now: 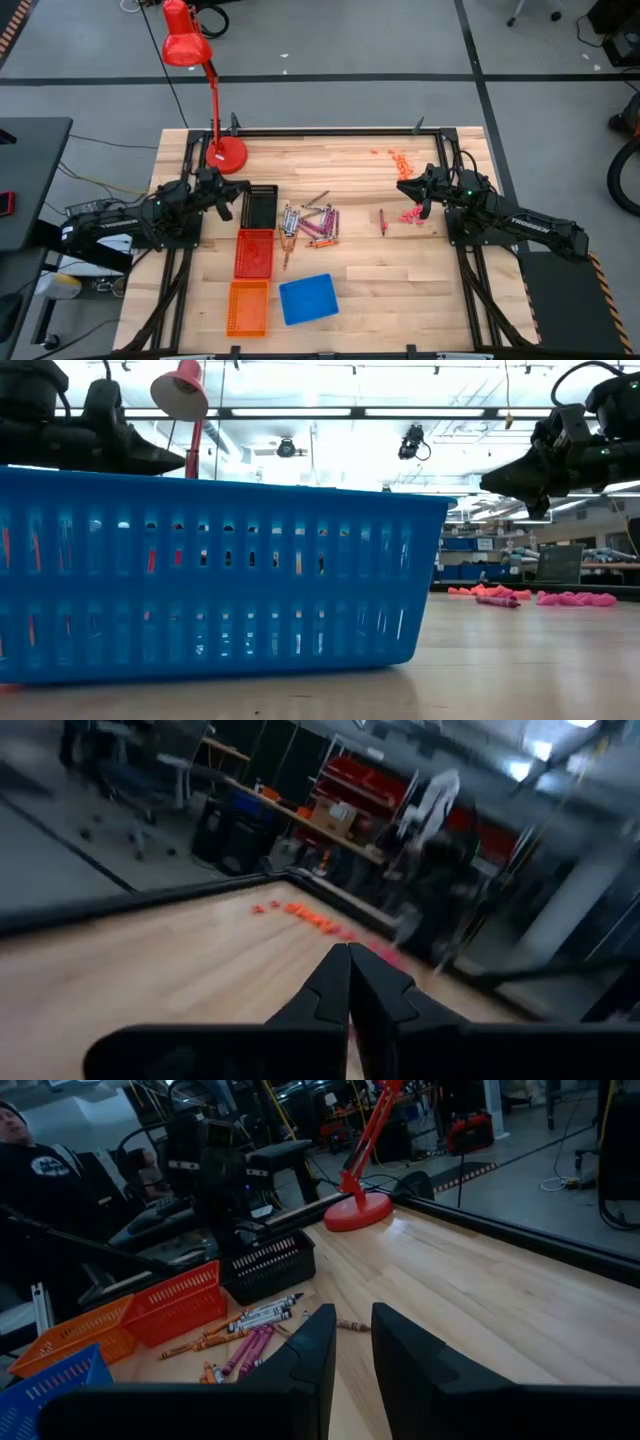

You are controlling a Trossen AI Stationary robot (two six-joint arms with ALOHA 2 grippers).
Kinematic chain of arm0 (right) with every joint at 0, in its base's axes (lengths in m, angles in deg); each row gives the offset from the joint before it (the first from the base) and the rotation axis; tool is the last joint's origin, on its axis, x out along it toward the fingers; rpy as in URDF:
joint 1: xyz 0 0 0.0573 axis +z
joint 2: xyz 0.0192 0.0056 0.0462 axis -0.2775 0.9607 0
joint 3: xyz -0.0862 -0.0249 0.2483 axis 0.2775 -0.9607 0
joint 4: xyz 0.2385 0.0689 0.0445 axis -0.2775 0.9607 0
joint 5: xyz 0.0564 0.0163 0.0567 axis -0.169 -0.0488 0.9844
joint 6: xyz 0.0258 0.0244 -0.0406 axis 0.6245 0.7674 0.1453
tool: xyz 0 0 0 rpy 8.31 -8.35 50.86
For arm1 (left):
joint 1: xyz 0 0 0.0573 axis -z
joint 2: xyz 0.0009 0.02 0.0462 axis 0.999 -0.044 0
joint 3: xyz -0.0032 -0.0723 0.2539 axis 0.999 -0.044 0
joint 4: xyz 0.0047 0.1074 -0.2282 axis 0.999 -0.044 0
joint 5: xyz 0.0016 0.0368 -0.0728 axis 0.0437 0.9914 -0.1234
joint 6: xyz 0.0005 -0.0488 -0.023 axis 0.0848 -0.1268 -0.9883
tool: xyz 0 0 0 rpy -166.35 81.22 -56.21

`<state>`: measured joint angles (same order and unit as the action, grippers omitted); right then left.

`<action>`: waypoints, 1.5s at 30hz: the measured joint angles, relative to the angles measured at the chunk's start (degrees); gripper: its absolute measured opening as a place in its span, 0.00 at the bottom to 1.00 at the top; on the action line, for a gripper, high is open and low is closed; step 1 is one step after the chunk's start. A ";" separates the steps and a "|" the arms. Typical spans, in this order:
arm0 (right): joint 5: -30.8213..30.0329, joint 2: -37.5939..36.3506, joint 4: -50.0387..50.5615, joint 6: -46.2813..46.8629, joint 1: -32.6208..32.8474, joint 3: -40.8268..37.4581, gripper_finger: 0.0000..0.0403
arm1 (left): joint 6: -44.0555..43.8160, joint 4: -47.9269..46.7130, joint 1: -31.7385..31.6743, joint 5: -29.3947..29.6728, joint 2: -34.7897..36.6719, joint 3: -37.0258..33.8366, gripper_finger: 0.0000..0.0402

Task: Sort crayons
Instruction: Put the black crayon into the black bin

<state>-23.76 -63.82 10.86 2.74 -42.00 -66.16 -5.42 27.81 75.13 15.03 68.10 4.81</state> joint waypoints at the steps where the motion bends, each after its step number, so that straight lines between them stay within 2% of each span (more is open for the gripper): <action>1: -0.02 0.02 0.00 0.00 -0.02 0.01 0.18 | -1.94 0.43 -0.02 -0.02 0.00 0.00 0.02; 9: -0.02 0.02 0.00 -0.01 0.00 0.00 0.18 | -10.60 0.72 -0.04 0.00 0.00 0.00 0.02; 16: -0.42 0.06 -1.24 -0.02 0.00 0.00 0.18 | -29.26 4.09 -0.04 0.01 0.02 0.00 0.02; 20: -0.47 0.06 -6.82 0.51 0.00 0.00 0.18 | -35.85 9.25 -0.02 0.02 -0.05 0.00 0.02; 25: -1.12 0.04 -20.01 10.42 -0.08 -0.01 0.18 | -35.68 19.00 -0.02 0.03 -0.02 0.00 0.02; 28: -7.00 0.06 -24.64 14.99 -0.66 -0.01 0.18 | -35.20 21.95 -0.02 0.03 -0.02 0.02 0.02; 31: -12.40 0.06 -28.06 19.43 -0.92 -0.01 0.18 | -32.48 20.69 -0.02 0.42 -0.21 0.66 0.03; 33: -13.58 0.06 -30.73 21.55 -0.93 -0.01 0.18 | -29.97 20.56 -0.02 1.57 -1.15 1.94 0.06; 37: -8.00 0.42 -30.04 22.53 -0.16 0.82 0.18 | -26.68 20.75 -0.02 3.16 -4.34 4.56 0.17; 39: -8.03 2.16 -27.96 23.99 0.70 2.11 0.18 | -26.43 20.24 -0.02 3.18 -6.72 5.95 0.23; 42: -6.36 6.62 -27.31 21.60 1.93 4.94 0.18 | -25.06 18.35 -0.02 1.80 -9.86 8.57 0.31; 45: -4.89 12.90 -21.97 19.29 3.11 8.15 0.18 | -24.75 12.19 -0.01 -0.73 -12.51 11.63 0.35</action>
<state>-28.65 -50.93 -11.11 22.03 -38.89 -58.00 -30.17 40.00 75.12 14.30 55.59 16.44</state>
